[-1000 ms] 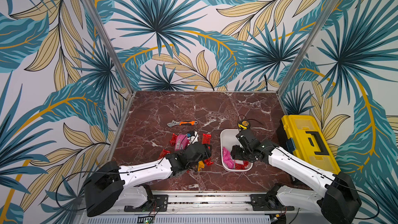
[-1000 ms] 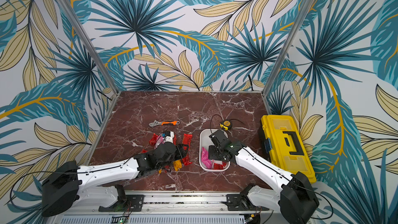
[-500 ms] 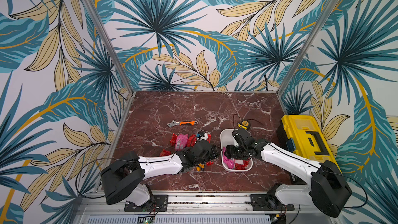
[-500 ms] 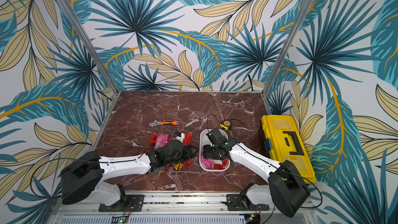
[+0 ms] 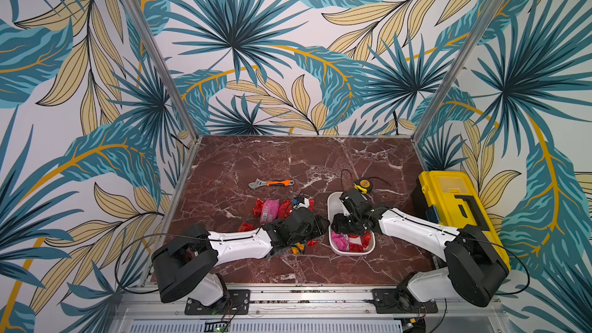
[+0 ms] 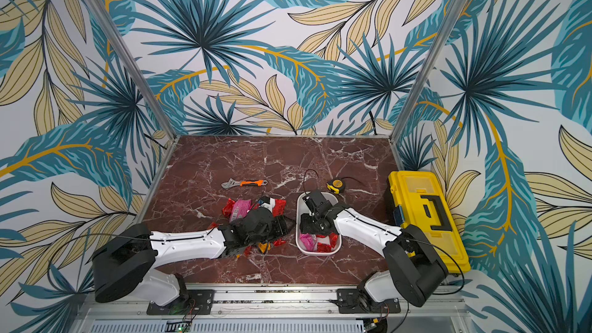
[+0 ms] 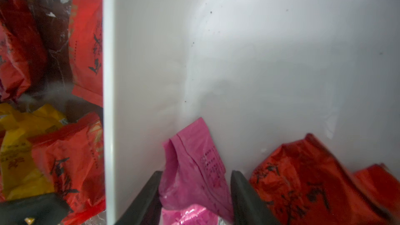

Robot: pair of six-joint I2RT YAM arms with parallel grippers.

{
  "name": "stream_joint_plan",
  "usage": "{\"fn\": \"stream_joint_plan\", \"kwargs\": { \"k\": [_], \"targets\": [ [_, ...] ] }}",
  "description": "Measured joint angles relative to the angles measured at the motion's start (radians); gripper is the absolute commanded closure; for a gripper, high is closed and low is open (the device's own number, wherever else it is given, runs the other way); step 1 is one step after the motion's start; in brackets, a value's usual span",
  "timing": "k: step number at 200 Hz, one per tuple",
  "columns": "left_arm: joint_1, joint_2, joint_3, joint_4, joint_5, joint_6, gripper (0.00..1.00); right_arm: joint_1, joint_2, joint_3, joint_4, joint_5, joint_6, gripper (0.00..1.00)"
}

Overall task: Take the tea bags out of the storage box
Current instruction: Pick up the tea bag from the storage box.

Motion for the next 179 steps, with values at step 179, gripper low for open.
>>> {"fn": "stream_joint_plan", "kwargs": {
  "k": [179],
  "targets": [
    [0.046, -0.171, -0.001, -0.084, -0.109, 0.039, 0.48, -0.012, -0.180, 0.145, -0.212, 0.056, -0.068, 0.87]
  ]
}}
